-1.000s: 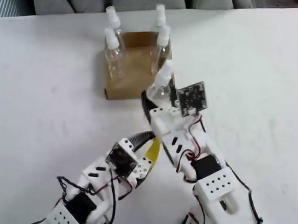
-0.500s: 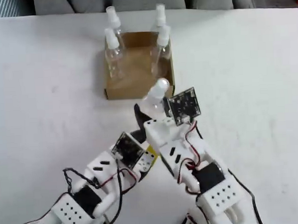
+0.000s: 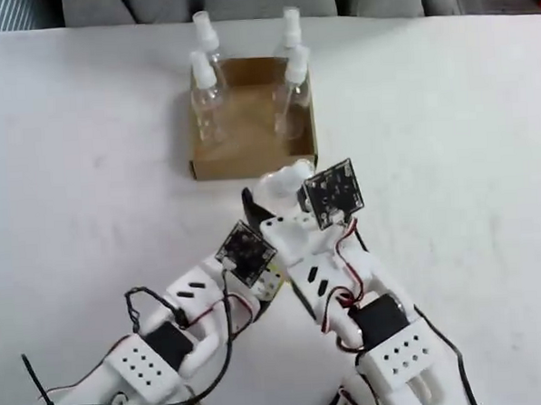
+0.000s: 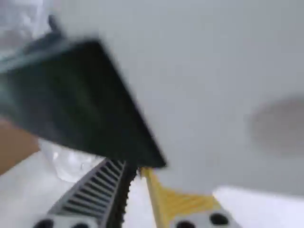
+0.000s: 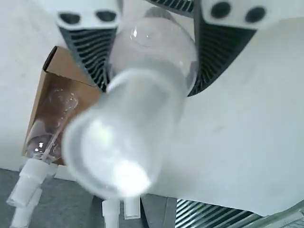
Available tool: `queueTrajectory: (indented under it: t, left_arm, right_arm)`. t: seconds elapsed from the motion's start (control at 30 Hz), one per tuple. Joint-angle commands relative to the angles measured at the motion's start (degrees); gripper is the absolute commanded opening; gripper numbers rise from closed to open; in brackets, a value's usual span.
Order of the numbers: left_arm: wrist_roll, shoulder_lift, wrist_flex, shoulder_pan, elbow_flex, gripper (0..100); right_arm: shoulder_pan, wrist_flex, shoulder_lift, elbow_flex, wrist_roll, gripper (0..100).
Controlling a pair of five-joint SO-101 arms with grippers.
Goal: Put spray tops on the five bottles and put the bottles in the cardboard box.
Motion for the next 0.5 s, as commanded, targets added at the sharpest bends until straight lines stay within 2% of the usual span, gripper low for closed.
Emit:
queueTrajectory:
  t: [0.0,0.33,0.47]
  left_arm:
    - [-0.3,0.7,-5.9,-4.7,-3.6,2]
    - [-0.3,0.7,-7.0,-5.8,-3.6,2]
    - [-0.3,0.5,-6.5,-5.4,-3.3,2]
  right_arm:
    - [0.3,2.2,0.5,-1.9,0.5,1.6]
    - [0.5,4.4,0.0,-2.0,1.0,1.6]
    - [3.5,2.0,0.2,-1.9,1.0,1.6]
